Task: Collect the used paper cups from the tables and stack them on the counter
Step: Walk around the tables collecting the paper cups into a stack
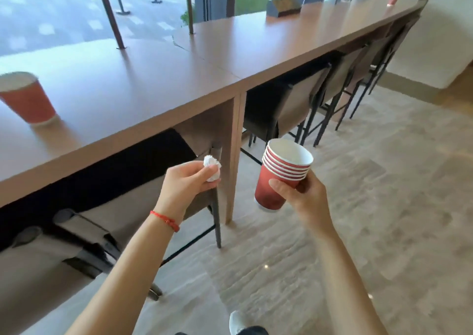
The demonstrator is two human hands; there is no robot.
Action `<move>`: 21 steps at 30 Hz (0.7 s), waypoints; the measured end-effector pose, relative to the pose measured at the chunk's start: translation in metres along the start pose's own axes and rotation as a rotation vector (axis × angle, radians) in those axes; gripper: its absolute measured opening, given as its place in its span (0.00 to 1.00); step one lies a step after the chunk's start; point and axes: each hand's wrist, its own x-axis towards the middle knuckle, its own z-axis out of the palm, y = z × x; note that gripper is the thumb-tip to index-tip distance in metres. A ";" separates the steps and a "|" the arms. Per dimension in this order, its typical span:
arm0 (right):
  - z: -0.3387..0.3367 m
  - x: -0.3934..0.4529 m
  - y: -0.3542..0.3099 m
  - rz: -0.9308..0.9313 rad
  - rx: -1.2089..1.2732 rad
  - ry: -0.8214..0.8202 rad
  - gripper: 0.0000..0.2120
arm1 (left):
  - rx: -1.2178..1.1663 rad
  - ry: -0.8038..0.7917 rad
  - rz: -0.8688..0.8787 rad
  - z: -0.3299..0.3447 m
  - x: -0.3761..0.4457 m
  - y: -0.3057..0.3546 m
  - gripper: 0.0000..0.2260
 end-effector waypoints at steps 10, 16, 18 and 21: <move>0.074 0.086 -0.016 -0.086 0.069 -0.565 0.25 | -0.101 0.411 0.046 -0.042 -0.005 0.008 0.10; 0.132 0.094 -0.029 -0.071 0.155 -0.762 0.32 | -0.138 0.589 0.106 -0.085 -0.022 0.009 0.12; 0.148 0.096 -0.034 -0.081 0.166 -0.793 0.33 | -0.173 0.624 0.121 -0.098 -0.024 0.011 0.11; 0.173 0.101 -0.039 -0.092 0.194 -0.836 0.29 | -0.193 0.673 0.153 -0.118 -0.024 0.016 0.13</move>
